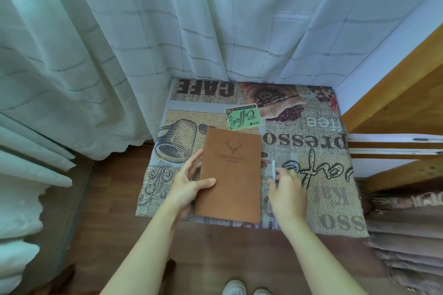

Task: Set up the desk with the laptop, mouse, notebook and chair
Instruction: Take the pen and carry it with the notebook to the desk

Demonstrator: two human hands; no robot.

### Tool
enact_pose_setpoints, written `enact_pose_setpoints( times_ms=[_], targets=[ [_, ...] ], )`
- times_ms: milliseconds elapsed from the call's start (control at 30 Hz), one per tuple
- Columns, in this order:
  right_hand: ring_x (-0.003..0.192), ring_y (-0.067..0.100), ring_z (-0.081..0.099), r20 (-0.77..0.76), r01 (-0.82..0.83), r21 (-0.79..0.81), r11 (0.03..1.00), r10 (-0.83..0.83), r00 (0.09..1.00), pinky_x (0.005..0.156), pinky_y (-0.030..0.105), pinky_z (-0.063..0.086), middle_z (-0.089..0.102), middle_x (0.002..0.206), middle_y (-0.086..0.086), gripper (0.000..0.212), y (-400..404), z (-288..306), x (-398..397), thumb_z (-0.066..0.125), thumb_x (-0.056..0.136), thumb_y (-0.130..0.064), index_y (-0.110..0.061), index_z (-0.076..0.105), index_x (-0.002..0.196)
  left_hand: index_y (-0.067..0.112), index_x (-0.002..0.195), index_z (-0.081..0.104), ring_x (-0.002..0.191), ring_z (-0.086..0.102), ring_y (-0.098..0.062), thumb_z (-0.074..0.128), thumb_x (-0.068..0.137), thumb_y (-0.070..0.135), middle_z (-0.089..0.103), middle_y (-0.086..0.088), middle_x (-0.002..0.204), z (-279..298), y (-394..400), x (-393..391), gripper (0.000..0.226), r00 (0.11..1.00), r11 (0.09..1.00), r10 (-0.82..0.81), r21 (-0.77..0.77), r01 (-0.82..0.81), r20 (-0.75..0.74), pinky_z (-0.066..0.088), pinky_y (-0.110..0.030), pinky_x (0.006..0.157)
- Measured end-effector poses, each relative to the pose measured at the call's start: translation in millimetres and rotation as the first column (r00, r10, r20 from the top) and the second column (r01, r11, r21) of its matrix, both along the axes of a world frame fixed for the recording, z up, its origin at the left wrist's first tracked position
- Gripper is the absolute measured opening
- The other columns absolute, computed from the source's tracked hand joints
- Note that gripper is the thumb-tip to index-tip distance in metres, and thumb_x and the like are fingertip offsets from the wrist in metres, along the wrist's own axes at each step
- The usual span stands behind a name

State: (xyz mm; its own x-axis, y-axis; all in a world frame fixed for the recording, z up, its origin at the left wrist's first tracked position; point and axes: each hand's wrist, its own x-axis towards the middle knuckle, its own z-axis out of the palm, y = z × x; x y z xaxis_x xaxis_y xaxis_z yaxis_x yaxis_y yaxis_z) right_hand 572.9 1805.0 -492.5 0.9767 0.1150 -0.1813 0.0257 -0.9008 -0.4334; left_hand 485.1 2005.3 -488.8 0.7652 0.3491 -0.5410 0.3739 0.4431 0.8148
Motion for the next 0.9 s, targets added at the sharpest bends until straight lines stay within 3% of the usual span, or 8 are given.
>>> enact_pose_setpoints(
  times_ms=[167,267,367,433,600,733,900],
  targets=[
    [0.070,0.014,0.057,-0.109,0.124,0.284,0.951,-0.097,0.989,0.059,0.026,0.044,0.061,0.079,-0.006,0.025,-4.6,19.3,6.6,0.064,0.080,-0.006,-0.010,0.068,0.104,0.039,0.129,0.055,0.114,0.062,-0.022,0.073,0.071,-0.013,0.059,0.000,0.130,14.0,-4.7,-0.6,0.080,0.998,0.998,0.011,-0.058,-0.007,0.060,0.056,-0.050,0.084],
    [0.073,-0.001,0.054,-0.136,0.172,0.442,0.880,-0.124,0.983,0.060,0.012,0.039,0.062,0.084,-0.008,0.027,-16.5,48.6,10.5,0.064,0.082,-0.007,-0.013,0.067,0.108,0.035,0.131,0.055,0.114,0.063,-0.021,0.071,0.071,-0.015,0.061,0.000,0.130,37.5,-10.0,1.3,0.080,0.992,0.997,-0.007,-0.069,0.016,0.124,0.056,-0.050,0.086],
    [0.080,0.000,0.058,-0.121,0.194,0.541,0.818,-0.153,0.981,0.063,0.014,0.042,0.066,0.091,-0.004,0.027,-32.9,90.6,14.7,0.065,0.083,-0.010,-0.015,0.067,0.110,0.030,0.134,0.052,0.110,0.065,-0.016,0.066,0.073,-0.018,0.063,0.003,0.128,77.9,-22.0,10.1,0.079,0.981,0.997,-0.041,-0.060,0.053,0.192,0.058,-0.037,0.078],
    [0.078,0.000,0.059,-0.069,0.175,0.578,0.797,-0.166,0.984,0.062,0.017,0.044,0.067,0.091,-0.006,0.026,-45.2,124.1,18.3,0.065,0.085,-0.013,-0.018,0.067,0.110,0.028,0.134,0.052,0.107,0.066,-0.014,0.065,0.073,-0.019,0.066,0.005,0.123,111.3,-33.7,18.6,0.078,0.969,0.996,-0.071,-0.038,0.083,0.237,0.058,-0.032,0.076],
    [0.073,0.008,0.064,0.069,0.122,0.644,0.756,-0.216,0.974,0.065,0.034,0.056,0.068,0.085,-0.008,0.026,-88.2,212.0,26.5,0.065,0.086,-0.017,-0.021,0.066,0.111,0.031,0.136,0.050,0.113,0.063,-0.021,0.067,0.073,-0.015,0.065,0.001,0.125,196.0,-75.8,38.1,0.079,0.935,0.989,-0.134,-0.012,0.146,0.327,0.055,-0.042,0.089],
    [0.070,0.006,0.065,0.157,0.111,0.664,0.740,-0.282,0.946,0.064,0.033,0.057,0.069,0.084,-0.010,0.025,-142.9,280.0,19.8,0.067,0.085,-0.016,-0.020,0.068,0.109,0.032,0.134,0.052,0.112,0.064,-0.022,0.066,0.075,-0.015,0.065,0.001,0.126,259.7,-124.0,42.6,0.076,0.911,0.978,-0.175,-0.042,0.205,0.374,0.055,-0.045,0.090],
    [0.067,0.004,0.067,0.266,0.113,0.645,0.756,-0.361,0.894,0.059,0.033,0.059,0.069,0.080,-0.013,0.024,-218.8,345.8,-5.9,0.068,0.083,-0.016,-0.023,0.068,0.106,0.030,0.134,0.052,0.112,0.064,-0.023,0.069,0.073,-0.015,0.065,0.001,0.126,313.2,-193.6,40.5,0.077,0.863,0.940,-0.278,-0.064,0.334,0.422,0.058,-0.040,0.081]
  ],
)
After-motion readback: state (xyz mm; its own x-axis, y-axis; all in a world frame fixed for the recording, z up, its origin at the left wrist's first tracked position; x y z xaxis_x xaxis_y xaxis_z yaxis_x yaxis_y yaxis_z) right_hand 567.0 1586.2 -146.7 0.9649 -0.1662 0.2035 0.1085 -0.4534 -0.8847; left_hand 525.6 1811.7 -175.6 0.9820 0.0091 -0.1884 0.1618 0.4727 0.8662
